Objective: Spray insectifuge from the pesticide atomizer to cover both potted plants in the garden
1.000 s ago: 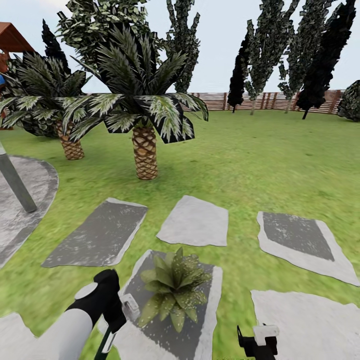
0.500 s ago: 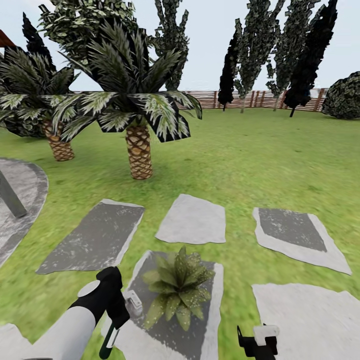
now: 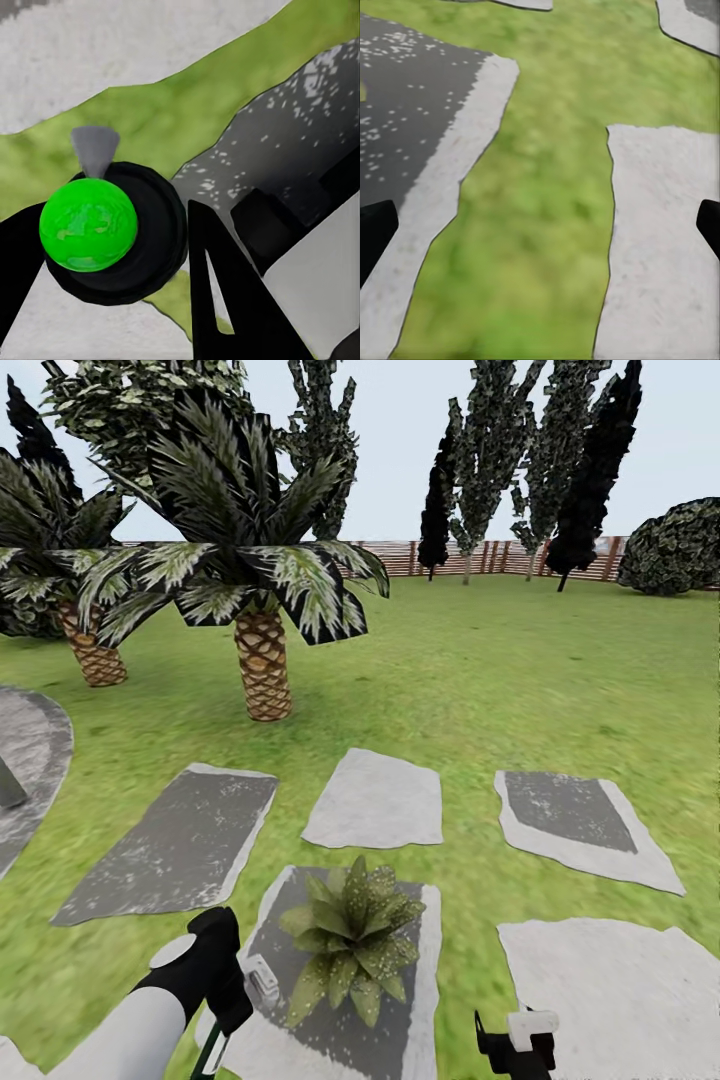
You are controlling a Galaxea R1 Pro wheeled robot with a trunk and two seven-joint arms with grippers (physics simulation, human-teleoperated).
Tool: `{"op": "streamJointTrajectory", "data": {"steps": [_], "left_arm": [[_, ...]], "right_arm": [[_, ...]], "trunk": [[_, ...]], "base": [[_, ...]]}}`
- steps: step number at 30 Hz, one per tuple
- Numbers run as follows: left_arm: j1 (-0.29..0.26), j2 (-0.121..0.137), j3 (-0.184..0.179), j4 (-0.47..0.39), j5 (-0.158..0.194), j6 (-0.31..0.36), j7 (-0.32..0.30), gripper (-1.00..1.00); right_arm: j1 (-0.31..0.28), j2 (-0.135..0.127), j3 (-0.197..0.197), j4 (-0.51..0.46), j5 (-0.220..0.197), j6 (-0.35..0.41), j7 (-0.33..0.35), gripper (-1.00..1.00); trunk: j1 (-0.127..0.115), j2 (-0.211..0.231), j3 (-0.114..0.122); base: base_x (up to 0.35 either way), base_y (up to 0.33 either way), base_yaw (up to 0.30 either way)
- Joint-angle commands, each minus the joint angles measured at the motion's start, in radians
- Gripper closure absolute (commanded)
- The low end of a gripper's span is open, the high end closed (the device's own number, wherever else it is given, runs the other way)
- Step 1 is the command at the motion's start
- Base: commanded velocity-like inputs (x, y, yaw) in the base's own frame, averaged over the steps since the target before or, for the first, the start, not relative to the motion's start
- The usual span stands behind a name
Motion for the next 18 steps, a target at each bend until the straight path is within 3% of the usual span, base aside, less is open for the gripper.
{"op": "streamJointTrajectory", "data": {"steps": [1,10,18], "left_arm": [[0.0,-0.001,0.006,-0.004,-0.006,0.01,-0.005,1.0],[-0.003,-0.01,0.005,-0.016,-0.005,0.013,-0.003,1.0],[-0.009,-0.012,0.005,-0.017,-0.005,0.014,-0.003,1.0]], "right_arm": [[-0.001,0.0,-0.005,0.001,0.011,-0.003,-0.006,-1.0],[-0.001,0.0,-0.004,0.001,0.011,-0.003,-0.005,-1.0],[0.0,0.0,-0.004,0.001,0.011,-0.003,-0.004,-1.0]], "trunk": [[0.0,0.0,-0.001],[0.0,0.0,-0.001],[0.0,0.0,-0.001]], "base": [[0.0,0.0,-0.023],[-0.215,0.171,-0.015],[-0.251,0.241,-0.255]]}}
